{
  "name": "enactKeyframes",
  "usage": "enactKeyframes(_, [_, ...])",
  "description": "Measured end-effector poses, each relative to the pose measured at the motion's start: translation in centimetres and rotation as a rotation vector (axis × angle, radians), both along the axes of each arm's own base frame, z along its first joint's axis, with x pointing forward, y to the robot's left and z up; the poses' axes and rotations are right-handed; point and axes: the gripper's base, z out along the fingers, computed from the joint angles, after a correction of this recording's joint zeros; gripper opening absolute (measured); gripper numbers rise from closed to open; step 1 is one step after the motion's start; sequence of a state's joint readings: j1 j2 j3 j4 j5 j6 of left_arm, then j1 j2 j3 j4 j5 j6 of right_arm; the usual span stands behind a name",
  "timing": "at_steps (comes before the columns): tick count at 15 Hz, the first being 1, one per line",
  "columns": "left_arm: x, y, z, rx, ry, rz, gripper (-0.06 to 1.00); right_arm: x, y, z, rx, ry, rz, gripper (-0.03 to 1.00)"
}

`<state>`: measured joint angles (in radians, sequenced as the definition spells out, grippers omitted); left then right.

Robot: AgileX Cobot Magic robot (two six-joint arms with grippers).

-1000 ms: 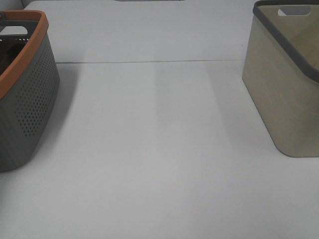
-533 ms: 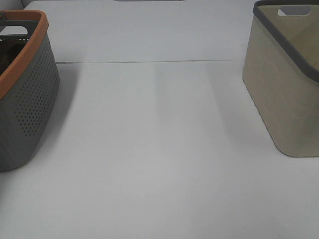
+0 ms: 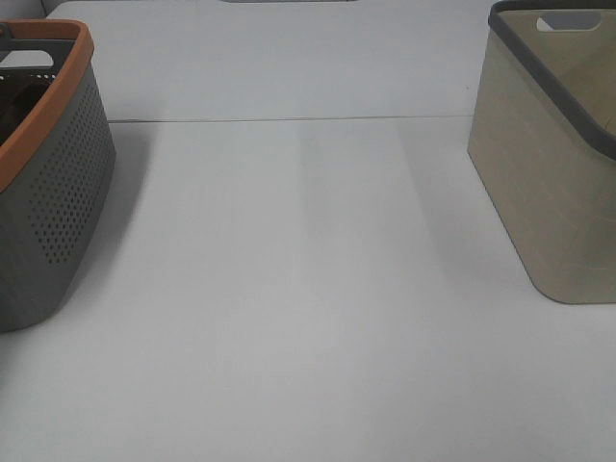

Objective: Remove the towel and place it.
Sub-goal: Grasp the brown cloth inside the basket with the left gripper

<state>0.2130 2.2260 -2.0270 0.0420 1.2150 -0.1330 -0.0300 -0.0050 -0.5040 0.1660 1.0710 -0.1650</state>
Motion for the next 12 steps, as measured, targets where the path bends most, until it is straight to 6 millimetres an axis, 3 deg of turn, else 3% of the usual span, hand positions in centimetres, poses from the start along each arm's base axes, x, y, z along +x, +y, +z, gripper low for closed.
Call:
enactKeyframes(4, [0.0, 0.0, -0.2, 0.01, 0.008, -0.03, 0.59, 0.0, 0.0, 0.0, 0.0, 0.0, 0.0, 0.67])
enactKeyframes(8, [0.4, 0.0, -1.8, -0.008, 0.037, -0.031, 0.58, 0.0, 0.0, 0.0, 0.0, 0.0, 0.0, 0.67])
enactKeyframes(10, [0.4, 0.0, -1.8, -0.012, 0.037, -0.031, 0.48, 0.0, 0.0, 0.0, 0.0, 0.0, 0.0, 0.67])
enactKeyframes(11, [0.4, 0.0, -1.8, -0.012, 0.036, -0.031, 0.32, 0.0, 0.0, 0.0, 0.0, 0.0, 0.0, 0.67])
enactKeyframes(12, [0.4, 0.0, -1.8, -0.012, 0.036, -0.031, 0.24, 0.0, 0.0, 0.0, 0.0, 0.0, 0.0, 0.67])
